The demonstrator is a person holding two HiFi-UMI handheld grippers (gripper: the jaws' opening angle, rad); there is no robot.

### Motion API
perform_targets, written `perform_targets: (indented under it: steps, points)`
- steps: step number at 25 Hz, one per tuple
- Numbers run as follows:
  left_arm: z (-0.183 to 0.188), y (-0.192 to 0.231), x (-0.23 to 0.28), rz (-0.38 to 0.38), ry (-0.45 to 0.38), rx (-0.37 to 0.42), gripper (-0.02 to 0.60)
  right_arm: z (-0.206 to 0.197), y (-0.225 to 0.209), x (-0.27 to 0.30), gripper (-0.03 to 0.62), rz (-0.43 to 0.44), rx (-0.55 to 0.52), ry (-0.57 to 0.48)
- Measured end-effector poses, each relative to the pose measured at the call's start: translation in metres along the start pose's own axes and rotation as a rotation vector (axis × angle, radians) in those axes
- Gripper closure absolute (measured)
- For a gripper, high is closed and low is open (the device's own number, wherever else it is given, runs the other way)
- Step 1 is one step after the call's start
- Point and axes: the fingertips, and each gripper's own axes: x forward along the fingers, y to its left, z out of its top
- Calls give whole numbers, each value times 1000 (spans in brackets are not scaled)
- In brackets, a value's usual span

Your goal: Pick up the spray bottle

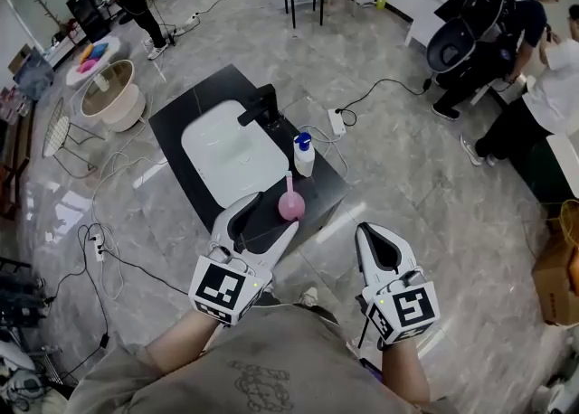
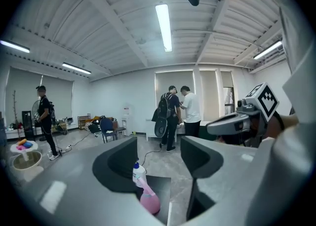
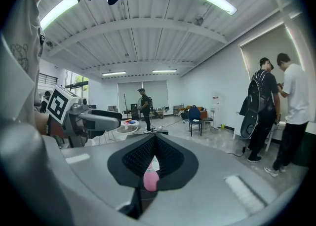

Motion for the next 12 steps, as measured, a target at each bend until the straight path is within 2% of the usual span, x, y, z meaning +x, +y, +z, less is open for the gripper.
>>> perform_targets:
  steps: [6, 12]
  points:
    - [-15, 6, 11, -66, 36, 16, 310, 0, 5, 11, 566, -42, 12, 7]
    - [-50, 14, 37, -91, 95, -4, 308, -10, 7, 18, 566, -85, 26, 62]
